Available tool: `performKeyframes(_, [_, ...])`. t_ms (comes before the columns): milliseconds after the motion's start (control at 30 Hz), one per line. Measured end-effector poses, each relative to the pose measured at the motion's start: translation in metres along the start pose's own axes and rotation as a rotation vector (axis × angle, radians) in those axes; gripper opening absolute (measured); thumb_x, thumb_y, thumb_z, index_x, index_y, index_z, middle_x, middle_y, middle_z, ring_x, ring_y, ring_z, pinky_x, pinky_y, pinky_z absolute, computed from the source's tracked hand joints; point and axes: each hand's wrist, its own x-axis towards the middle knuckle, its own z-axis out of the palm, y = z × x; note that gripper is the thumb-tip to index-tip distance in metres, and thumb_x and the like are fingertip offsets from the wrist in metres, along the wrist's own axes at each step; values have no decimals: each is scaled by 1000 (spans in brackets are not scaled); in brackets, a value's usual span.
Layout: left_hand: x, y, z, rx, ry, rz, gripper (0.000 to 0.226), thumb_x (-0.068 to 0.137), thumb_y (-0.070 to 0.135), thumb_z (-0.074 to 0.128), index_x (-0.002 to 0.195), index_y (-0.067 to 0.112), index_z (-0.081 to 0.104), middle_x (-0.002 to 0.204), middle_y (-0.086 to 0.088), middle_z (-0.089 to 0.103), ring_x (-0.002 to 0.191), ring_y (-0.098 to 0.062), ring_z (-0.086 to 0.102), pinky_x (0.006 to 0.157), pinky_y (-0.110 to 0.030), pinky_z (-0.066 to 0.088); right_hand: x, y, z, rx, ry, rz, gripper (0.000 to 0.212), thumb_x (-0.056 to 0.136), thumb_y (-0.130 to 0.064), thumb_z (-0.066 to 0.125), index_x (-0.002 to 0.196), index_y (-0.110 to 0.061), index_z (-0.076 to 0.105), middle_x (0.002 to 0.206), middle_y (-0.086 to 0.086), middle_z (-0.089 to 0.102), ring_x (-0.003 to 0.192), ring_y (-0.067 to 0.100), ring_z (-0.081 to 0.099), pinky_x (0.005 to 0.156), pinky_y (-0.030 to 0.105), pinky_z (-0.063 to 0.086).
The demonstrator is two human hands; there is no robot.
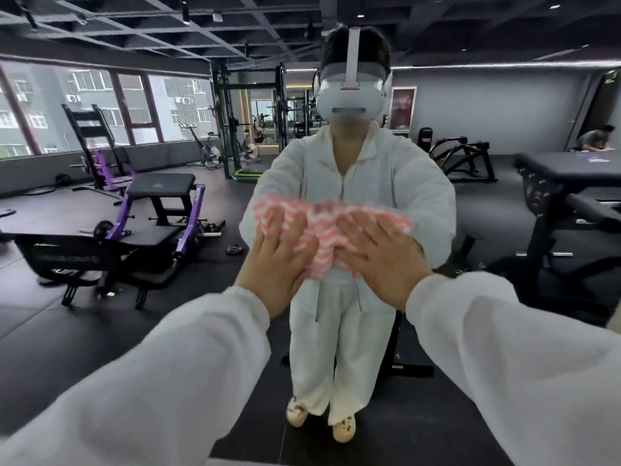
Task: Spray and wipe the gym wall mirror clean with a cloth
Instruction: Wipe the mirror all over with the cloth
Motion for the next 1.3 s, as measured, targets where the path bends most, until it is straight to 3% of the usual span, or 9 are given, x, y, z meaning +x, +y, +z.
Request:
performKeyframes(67, [-29, 19, 15, 42, -80, 85, 63, 63, 38, 77, 119, 18, 55, 137, -19, 42, 125, -46, 30, 95, -64, 36, -22, -18, 6, -47, -231, -175, 88, 74, -12, 60, 150, -26, 19, 158, 12, -4, 143, 40, -2, 108, 53, -18])
performKeyframes(133, [-51, 33, 27, 40, -138, 143, 67, 55, 40, 85, 115, 17, 68, 134, -17, 52, 130, -44, 25, 104, -61, 22, -40, -27, 4, -101, -385, -294, 79, 82, -20, 52, 145, -28, 5, 150, 13, -17, 138, 39, -19, 101, 54, -32])
performKeyframes(300, [-41, 32, 31, -22, -42, 175, 55, 81, 39, 34, 121, 15, 64, 141, -8, 32, 135, -34, 10, 110, -54, 2, -30, 5, -4, -70, -324, -381, 69, 66, -34, 75, 132, -29, 55, 148, 6, 37, 146, 34, 3, 116, 44, -7])
performKeyframes(400, [4, 14, 21, -32, 78, 140, 55, 83, 36, 33, 129, 14, 54, 141, -7, 31, 136, -34, 10, 110, -52, 4, -10, 39, -20, -63, -188, -233, 69, 62, -28, 80, 128, -24, 59, 147, 4, 38, 146, 30, -1, 118, 40, -1])
performKeyframes(567, [92, -24, -18, -14, 306, 96, 52, 83, 34, 36, 131, 13, 36, 143, -11, 27, 130, -39, 26, 110, -52, 10, 36, 97, -59, -136, -105, 5, 78, 46, -19, 90, 120, -22, 66, 136, 18, 52, 123, 39, 50, 108, 51, 29])
performKeyframes(733, [172, -63, -64, 47, 389, -8, 60, 89, 37, 32, 143, 12, 26, 150, -16, 27, 135, -44, 24, 108, -55, 12, 82, 154, -94, -91, 50, 255, 94, 61, -4, 82, 139, -22, 33, 151, 16, 30, 137, 33, 20, 105, 57, 20])
performKeyframes(900, [220, -78, -97, -26, 418, -158, 61, 90, 40, 32, 141, 7, 39, 147, -21, 35, 133, -51, 28, 107, -62, 11, 128, 167, -110, 4, 248, 404, 60, 90, -15, 57, 146, -14, 33, 153, 16, 26, 142, 35, 19, 114, 44, 14])
performKeyframes(1133, [157, -35, -49, 11, 327, -40, 58, 95, 40, 26, 145, 11, 20, 158, -14, -3, 142, -42, -4, 111, -61, 8, 61, 137, -74, -84, 224, 178, 54, 82, -25, 38, 135, -14, 35, 150, 16, 30, 136, 37, 22, 115, 52, 15])
performKeyframes(1300, [81, 54, -3, 29, 109, 61, 48, 87, 40, 34, 127, 14, 39, 146, -18, 25, 133, -47, 21, 99, -60, 26, -44, 100, -30, -118, 17, -85, 66, 68, -23, 61, 131, -21, 42, 147, 13, 33, 131, 35, 29, 109, 51, 14])
